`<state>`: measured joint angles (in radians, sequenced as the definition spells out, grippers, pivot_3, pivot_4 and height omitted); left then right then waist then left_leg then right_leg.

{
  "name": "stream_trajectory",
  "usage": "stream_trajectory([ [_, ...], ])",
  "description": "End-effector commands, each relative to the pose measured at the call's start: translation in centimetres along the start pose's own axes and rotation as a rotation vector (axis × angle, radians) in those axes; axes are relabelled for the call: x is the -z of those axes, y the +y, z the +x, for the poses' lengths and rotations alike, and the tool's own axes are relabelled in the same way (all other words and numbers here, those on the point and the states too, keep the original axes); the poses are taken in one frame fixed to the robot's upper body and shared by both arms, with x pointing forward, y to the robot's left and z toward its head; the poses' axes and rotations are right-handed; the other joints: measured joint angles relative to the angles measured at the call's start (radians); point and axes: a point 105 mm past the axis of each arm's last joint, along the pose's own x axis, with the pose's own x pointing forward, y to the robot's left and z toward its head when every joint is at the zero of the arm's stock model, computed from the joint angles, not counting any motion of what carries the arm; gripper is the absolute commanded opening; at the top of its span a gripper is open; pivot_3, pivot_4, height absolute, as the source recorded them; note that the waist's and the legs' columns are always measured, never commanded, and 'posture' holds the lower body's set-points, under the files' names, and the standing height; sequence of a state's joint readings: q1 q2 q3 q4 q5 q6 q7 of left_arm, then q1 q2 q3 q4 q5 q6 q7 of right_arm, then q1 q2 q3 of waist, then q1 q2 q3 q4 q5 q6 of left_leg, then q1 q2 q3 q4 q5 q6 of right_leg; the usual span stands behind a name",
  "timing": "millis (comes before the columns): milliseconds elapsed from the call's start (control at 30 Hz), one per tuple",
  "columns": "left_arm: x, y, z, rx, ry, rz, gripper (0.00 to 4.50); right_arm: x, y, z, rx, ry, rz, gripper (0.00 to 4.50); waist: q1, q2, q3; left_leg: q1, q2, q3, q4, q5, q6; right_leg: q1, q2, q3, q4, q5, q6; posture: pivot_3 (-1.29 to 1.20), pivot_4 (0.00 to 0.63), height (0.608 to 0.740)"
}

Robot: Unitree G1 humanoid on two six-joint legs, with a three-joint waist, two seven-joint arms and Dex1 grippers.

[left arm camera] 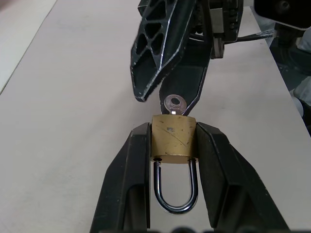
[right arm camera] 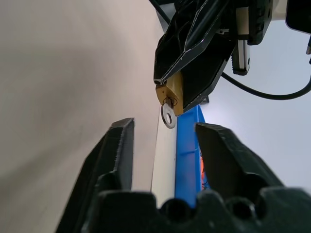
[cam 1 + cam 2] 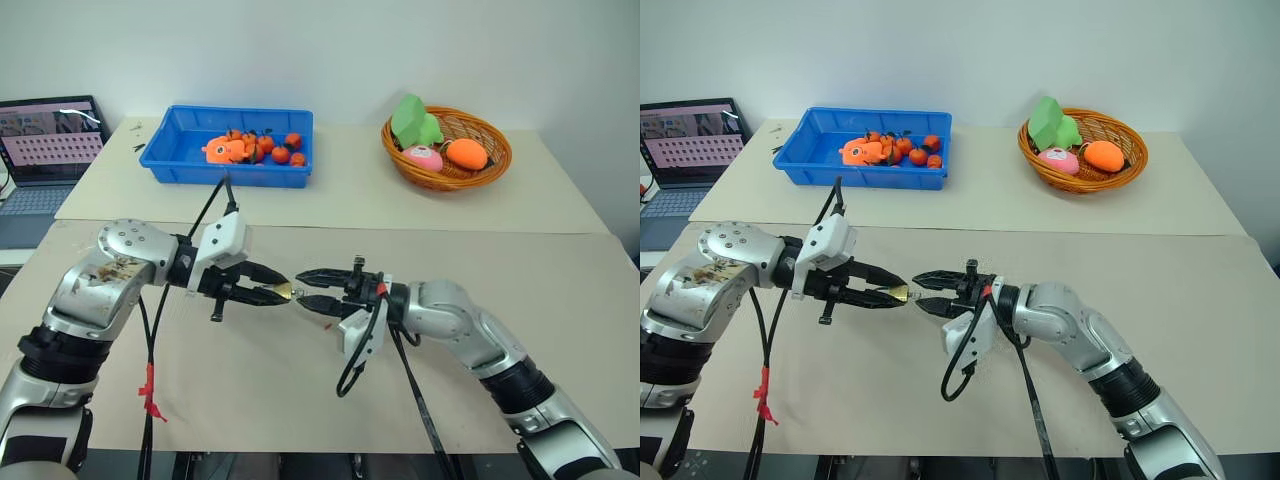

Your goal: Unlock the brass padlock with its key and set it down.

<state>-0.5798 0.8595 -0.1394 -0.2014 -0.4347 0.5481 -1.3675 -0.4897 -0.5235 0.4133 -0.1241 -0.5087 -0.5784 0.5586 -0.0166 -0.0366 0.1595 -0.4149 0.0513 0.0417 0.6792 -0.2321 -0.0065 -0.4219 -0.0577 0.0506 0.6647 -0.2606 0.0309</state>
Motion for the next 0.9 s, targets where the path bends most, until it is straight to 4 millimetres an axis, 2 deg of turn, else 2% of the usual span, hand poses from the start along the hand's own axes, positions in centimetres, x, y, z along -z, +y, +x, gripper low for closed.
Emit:
stream_trajectory([
  [33,-1.1,-0.1,-0.1,0.005,-0.023,0.045,0.84,0.3,-1.1,-0.9,0.057,0.002,-0.214,2.59,0.0,0.0,0.0,0.0,0.0,0.0,0.0,0.0,0.0,0.0,0.0,0.0,0.0,0.0,0.0,0.0,0.15,0.74],
  [133,-1.2,0.0,-0.1,0.005,-0.025,0.043,0.84,0.6,-1.1,-1.3,0.086,0.01,-0.398,2.59,0.001,0.0,0.0,0.0,0.0,0.0,0.0,0.0,0.0,0.0,0.0,0.0,0.0,0.0,0.0,0.0,0.15,0.74],
  [233,-1.1,0.0,-0.1,0.002,-0.027,0.041,0.84,0.6,-2.3,-1.0,0.18,0.039,-0.476,2.59,0.0,0.0,0.0,0.0,0.0,0.0,0.0,0.0,0.0,-0.001,0.0,0.0,0.0,0.0,0.0,0.0,0.15,0.74],
  [533,-1.3,0.1,-0.1,-0.004,-0.029,0.043,0.84,-0.8,-1.9,-0.4,0.189,-0.032,-0.475,2.59,-0.003,0.0,0.0,0.0,0.0,0.0,0.0,0.0,0.0,0.0,0.0,0.001,0.0,0.0,0.0,0.0,0.15,0.74],
  [733,-1.2,0.0,-0.2,-0.009,-0.027,0.041,0.84,-0.4,-1.5,-0.5,0.173,-0.022,-0.424,2.59,-0.004,0.0,0.0,0.0,0.0,0.0,0.0,0.0,0.0,0.0,0.0,0.001,0.0,0.0,0.0,0.0,0.15,0.74],
  [867,-1.2,0.0,-0.2,-0.012,-0.028,0.041,0.84,-0.4,-1.7,-0.4,0.175,-0.024,-0.425,3.6,-0.004,0.0,0.0,0.0,0.0,0.0,0.0,0.0,0.0,0.0,0.0,0.001,0.0,0.0,0.0,0.0,0.15,0.74],
  [900,-1.2,0.1,-0.2,-0.013,-0.028,0.041,0.84,-0.4,-1.6,-0.3,0.169,-0.024,-0.428,4.01,-0.004,0.0,0.0,0.0,0.0,0.0,0.0,0.0,0.0,0.0,0.0,0.001,0.0,0.0,0.0,0.0,0.15,0.74],
])
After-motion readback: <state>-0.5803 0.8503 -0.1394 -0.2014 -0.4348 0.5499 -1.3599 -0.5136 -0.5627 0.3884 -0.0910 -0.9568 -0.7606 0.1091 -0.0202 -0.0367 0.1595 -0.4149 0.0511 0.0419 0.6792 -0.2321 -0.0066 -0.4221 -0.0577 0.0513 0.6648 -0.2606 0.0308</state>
